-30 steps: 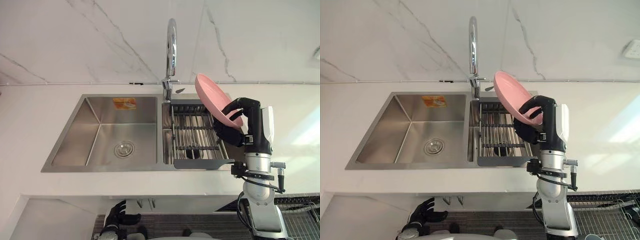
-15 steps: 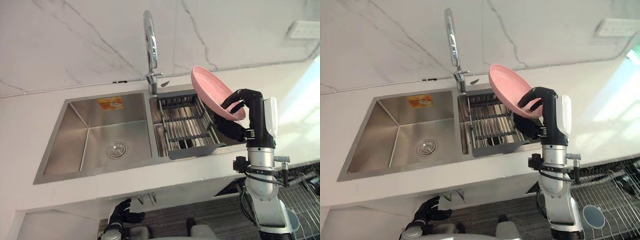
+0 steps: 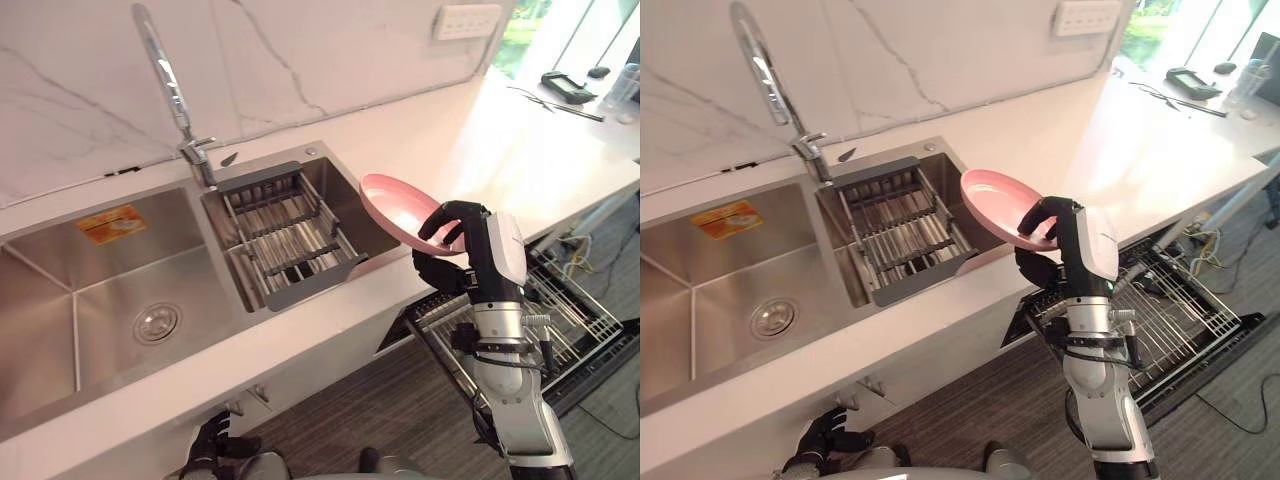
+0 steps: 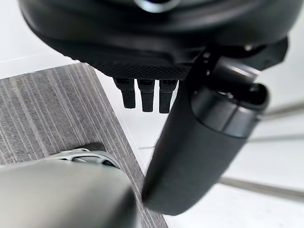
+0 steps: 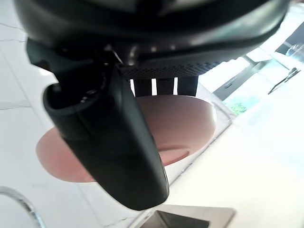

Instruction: Walk over to the sink, pick up the cup, carry it to the dishwasher, place the cup inside the dishwasher, then close the dishwasher door

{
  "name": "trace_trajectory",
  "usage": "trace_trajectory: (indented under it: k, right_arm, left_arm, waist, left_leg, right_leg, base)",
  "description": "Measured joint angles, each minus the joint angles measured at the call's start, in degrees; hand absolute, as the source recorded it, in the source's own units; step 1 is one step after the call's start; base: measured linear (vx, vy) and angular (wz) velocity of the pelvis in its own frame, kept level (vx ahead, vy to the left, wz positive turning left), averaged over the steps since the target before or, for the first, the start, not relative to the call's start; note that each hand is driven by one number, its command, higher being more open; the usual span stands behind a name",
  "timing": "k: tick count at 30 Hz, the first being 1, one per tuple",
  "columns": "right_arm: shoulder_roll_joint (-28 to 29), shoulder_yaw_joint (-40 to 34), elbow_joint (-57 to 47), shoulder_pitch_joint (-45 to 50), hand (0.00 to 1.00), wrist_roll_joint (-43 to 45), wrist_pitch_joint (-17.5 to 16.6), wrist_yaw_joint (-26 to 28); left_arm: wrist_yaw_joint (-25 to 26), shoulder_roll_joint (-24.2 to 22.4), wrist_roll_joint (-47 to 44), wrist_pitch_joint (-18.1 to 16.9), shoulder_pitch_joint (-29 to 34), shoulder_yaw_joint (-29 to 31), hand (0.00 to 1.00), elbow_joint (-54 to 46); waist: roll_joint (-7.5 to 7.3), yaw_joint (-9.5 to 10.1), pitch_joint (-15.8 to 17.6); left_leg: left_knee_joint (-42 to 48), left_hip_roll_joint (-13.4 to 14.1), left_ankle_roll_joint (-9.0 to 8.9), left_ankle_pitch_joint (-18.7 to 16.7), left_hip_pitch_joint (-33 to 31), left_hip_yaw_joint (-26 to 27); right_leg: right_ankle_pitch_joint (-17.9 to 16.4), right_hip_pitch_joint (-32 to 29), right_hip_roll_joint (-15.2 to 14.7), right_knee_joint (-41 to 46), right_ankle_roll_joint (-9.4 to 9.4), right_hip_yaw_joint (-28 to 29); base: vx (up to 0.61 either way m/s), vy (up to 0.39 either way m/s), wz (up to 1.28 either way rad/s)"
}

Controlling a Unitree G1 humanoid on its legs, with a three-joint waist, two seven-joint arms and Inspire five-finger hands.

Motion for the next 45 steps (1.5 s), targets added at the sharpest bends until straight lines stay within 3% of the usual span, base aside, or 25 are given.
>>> trace_trajectory:
  k: [14, 17, 20, 23, 32, 37, 45]
  right_arm:
    - [3.5, -10.0, 0.5, 9.4, 0.3, -0.1, 1.8, -1.4]
    - [3.4, -14.7, 2.7, 9.4, 0.3, 0.0, 2.6, -3.0]
    - [2.9, -19.8, 4.8, 9.2, 0.3, 0.0, 3.5, -4.4]
    - [2.0, -25.1, 8.2, 8.8, 0.3, 0.0, 5.1, -5.4]
    - [-4.6, -31.2, 24.4, 0.7, 0.3, 8.2, 7.5, -6.9]
    - [-6.3, -31.0, 27.3, -5.2, 0.3, 12.1, 7.4, -7.1]
    - [-10.7, -27.9, 34.1, -15.3, 0.3, 17.0, 7.3, -7.3]
  left_arm:
    - [0.6, -0.2, 0.2, -1.0, 2.3, -0.5, 0.9, 1.7]
    - [0.6, -0.6, 0.2, -1.2, 3.1, -0.7, 0.9, 1.8]
    - [0.5, -1.1, 0.2, -1.5, 3.5, -2.2, 0.9, 1.7]
    - [0.4, -1.8, 1.2, -1.6, 3.5, -2.6, 0.9, 1.7]
    - [-0.6, -4.4, 1.1, -2.3, 2.8, -2.9, 0.9, -1.1]
    - [-0.5, -4.1, 0.8, -2.8, 1.6, -2.9, 0.9, -2.7]
    - [-0.5, -4.0, -1.2, -3.5, -2.3, -2.9, 0.9, -3.0]
  waist:
    - [0.54, -1.61, -1.2]
    - [1.31, -2.37, -1.5]
    - [3.15, -2.93, -2.0]
    - [5.0, -3.42, -1.8]
    - [10.57, -4.82, 3.4]
    - [10.57, -4.99, 6.6]
    - [10.18, -4.97, 12.5]
  left_leg:
    - [-1.6, -1.9, 0.24, 0.1, 2.9, 2.0]
    - [-2.0, -2.5, 0.49, 0.1, 2.8, 1.9]
    - [-3.0, -3.3, 0.61, -0.1, 1.3, 1.4]
    - [-3.8, -4.5, 1.92, 0.7, 0.2, 0.7]
    - [-3.1, -5.0, 2.42, 1.0, -3.2, 0.2]
    - [-2.3, -4.9, 2.52, 1.1, -5.4, 0.4]
    - [-2.2, -5.1, 2.87, 1.3, -8.1, 0.9]
  right_leg:
    - [3.5, 3.0, -1.0, -5.8, 1.07, 2.5]
    - [3.7, 2.7, -1.4, -6.0, 1.23, 2.6]
    - [3.6, 0.8, -2.2, -6.0, 1.22, 2.7]
    - [4.1, -0.5, -2.9, -5.9, 2.03, 2.6]
    - [2.3, -5.7, -3.4, -1.4, 2.33, 2.7]
    - [-0.6, -10.8, -3.8, 4.8, 2.22, 3.4]
    - [-1.2, -14.7, -4.0, 7.6, 2.29, 4.3]
  base:
    - [-0.03, 0.026, -0.09]
    - [-0.05, 0.026, -0.03]
    - [-0.03, 0.033, -0.03]
    - [0.03, 0.043, 0.04]
    - [0.0, 0.008, 0.01]
    - [-0.05, -0.019, -0.01]
    - [0.0, -0.002, -0.02]
